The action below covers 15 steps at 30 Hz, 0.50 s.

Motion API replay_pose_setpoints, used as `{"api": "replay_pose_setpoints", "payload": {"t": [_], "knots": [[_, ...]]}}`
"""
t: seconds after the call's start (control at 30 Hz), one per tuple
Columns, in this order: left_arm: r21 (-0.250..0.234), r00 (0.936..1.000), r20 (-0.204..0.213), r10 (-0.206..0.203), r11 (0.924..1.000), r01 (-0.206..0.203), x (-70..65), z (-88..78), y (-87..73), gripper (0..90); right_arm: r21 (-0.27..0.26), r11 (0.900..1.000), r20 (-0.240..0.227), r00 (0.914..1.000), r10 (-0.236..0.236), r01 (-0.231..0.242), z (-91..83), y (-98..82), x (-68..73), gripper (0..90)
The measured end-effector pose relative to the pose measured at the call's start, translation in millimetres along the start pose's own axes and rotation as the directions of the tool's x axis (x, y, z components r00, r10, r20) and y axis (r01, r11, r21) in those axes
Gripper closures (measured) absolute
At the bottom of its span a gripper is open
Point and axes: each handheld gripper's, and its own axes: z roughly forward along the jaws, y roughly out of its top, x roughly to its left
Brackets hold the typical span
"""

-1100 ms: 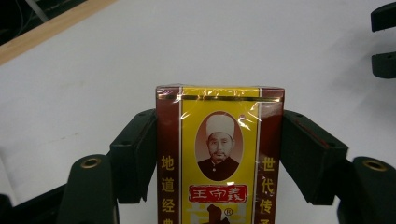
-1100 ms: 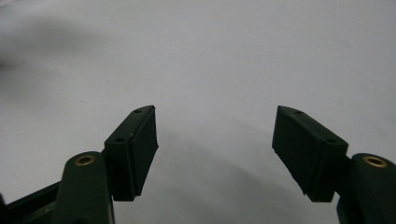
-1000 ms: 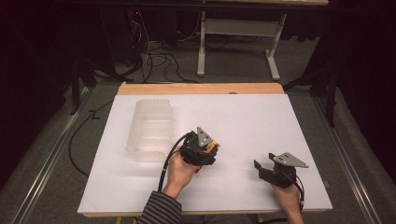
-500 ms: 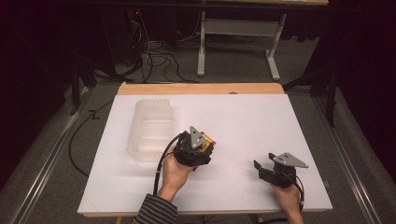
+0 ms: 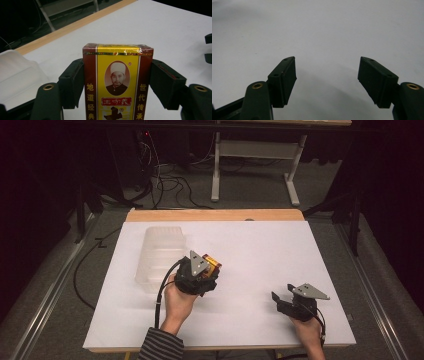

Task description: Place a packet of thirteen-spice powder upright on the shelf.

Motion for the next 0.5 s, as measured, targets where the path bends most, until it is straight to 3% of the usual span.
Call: {"api": "replay_pose_setpoints", "payload": {"t": [0.5], "knots": [[-0.033, 0.9962, -0.064, -0.059, 0.9978, 0.057, 23.4, -11.6, -0.4, 32.8, 0.005, 1.000, -0.001, 1.0000, 0.001, -0.001, 0.3, 0.2, 0.4, 31.4]]}}
